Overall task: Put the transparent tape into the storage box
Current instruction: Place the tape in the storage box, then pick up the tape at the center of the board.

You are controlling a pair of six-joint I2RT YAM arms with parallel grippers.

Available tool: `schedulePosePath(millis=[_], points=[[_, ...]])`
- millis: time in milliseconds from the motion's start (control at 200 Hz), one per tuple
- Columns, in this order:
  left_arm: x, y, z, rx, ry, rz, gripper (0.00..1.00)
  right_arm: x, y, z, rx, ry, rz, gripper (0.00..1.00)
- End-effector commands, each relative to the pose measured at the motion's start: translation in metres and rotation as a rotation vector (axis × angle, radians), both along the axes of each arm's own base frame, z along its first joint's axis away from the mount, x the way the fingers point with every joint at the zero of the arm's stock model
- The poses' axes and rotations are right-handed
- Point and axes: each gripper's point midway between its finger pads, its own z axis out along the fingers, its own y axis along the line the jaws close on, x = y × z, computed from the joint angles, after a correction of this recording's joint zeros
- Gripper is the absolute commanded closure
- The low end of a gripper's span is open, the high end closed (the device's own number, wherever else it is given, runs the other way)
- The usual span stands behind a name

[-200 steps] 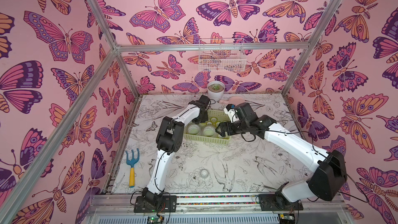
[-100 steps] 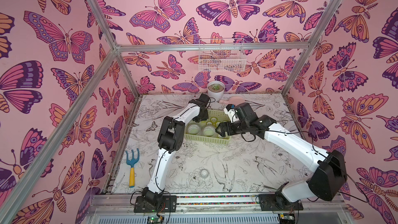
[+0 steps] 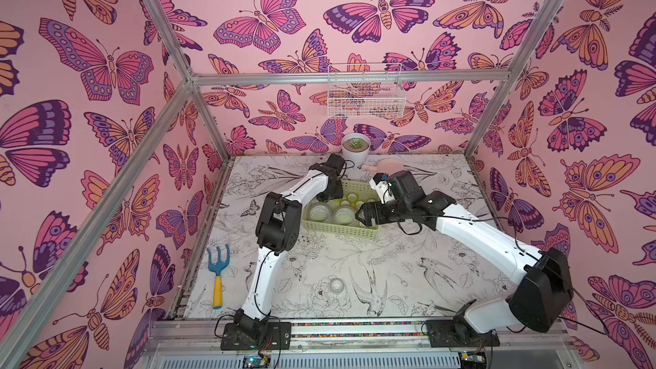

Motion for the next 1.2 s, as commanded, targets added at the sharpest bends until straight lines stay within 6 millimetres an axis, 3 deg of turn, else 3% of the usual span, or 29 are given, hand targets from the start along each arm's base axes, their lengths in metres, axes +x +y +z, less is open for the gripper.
schedulePosePath(millis=[0,326,421,646,826,967,1197], points=[[-0.011,0.008,0.028,0.005,-0.02,0.006,0.46,-0.002,-0.002,0.008,0.028,-0.008,-0.008,0.01],[-0.04,0.021,0.089,-0.034,-0.1,0.021,0.3,-0.003,-0.006,0.011,0.024,-0.03,-0.01,0.01],[-0.053,0.029,0.102,-0.045,-0.114,0.036,0.01,-0.005,-0.006,0.013,0.023,-0.036,0.004,0.01],[-0.092,0.048,0.122,-0.076,-0.125,0.079,0.0,-0.007,0.0,0.014,0.033,-0.042,0.043,0.01],[-0.13,0.069,0.126,-0.101,-0.123,0.138,0.0,-0.011,0.009,0.015,0.043,-0.053,0.08,0.01],[-0.164,0.092,0.124,-0.095,-0.115,0.209,0.0,-0.018,0.019,0.012,0.027,-0.067,0.128,0.01],[-0.229,0.126,0.099,-0.058,-0.033,0.284,0.0,-0.036,0.039,0.005,0.034,-0.078,0.212,0.01]])
